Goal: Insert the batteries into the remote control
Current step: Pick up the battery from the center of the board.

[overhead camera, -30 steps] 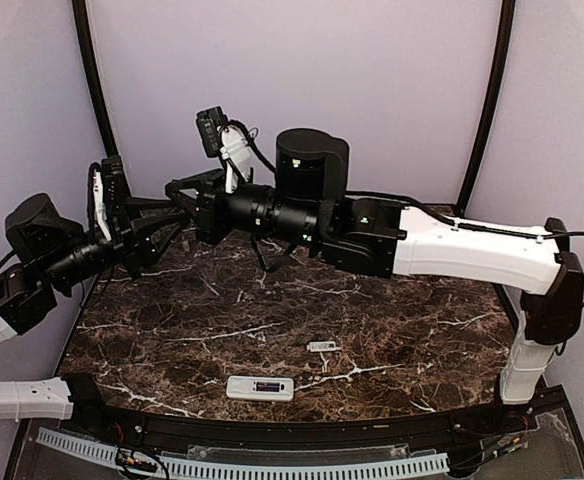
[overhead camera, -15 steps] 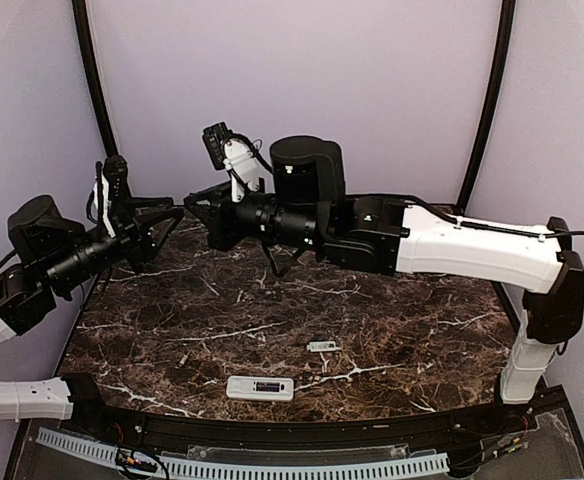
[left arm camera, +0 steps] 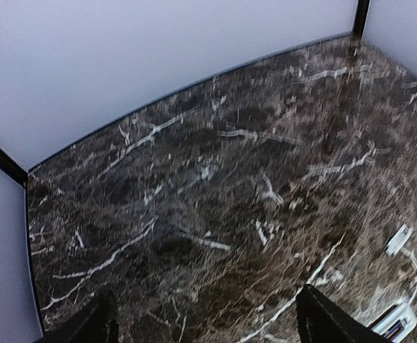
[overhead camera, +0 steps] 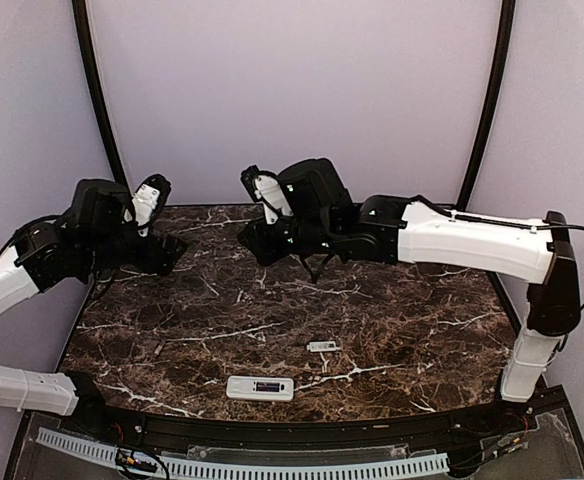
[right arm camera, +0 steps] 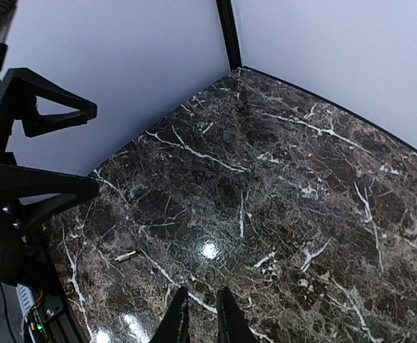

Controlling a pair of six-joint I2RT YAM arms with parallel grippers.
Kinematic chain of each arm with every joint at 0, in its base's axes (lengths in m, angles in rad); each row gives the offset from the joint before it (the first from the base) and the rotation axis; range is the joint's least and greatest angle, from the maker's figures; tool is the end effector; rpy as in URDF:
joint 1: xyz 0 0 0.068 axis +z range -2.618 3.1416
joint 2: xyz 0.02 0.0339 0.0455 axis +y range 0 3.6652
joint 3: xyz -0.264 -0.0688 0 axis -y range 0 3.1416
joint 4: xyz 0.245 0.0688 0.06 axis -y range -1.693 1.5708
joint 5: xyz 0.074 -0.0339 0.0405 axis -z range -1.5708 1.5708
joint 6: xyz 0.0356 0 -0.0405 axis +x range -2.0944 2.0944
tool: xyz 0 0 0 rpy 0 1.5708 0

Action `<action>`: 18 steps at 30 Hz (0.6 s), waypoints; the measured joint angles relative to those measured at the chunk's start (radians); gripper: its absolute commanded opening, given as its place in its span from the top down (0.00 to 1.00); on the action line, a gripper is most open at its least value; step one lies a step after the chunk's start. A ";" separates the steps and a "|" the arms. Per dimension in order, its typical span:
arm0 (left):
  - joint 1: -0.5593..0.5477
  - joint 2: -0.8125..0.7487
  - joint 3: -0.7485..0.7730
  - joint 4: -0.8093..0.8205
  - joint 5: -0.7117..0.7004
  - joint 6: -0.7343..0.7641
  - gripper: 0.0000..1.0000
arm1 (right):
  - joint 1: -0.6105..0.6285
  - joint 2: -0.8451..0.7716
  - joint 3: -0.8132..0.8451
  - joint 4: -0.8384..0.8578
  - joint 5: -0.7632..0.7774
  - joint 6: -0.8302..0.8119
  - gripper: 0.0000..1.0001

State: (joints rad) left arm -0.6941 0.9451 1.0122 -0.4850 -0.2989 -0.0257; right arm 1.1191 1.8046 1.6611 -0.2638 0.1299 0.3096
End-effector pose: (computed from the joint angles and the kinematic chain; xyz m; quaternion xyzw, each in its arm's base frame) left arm 0.1639 -0.1228 0.3599 0.1953 0.8098 -0.0730 0.5484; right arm 0.1930 0.3872 0.3514 -0.2955 0.7804 0.3183 0.4498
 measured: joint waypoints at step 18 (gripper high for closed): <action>0.386 0.643 0.255 -0.529 0.152 -0.039 0.01 | -0.013 -0.118 -0.267 -0.008 -0.070 -0.085 0.01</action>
State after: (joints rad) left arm -0.3084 1.5879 1.2675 -1.0142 -0.1471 -0.0647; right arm 1.1057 1.6863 1.3937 -0.2722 0.0597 0.2241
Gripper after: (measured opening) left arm 0.989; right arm 0.961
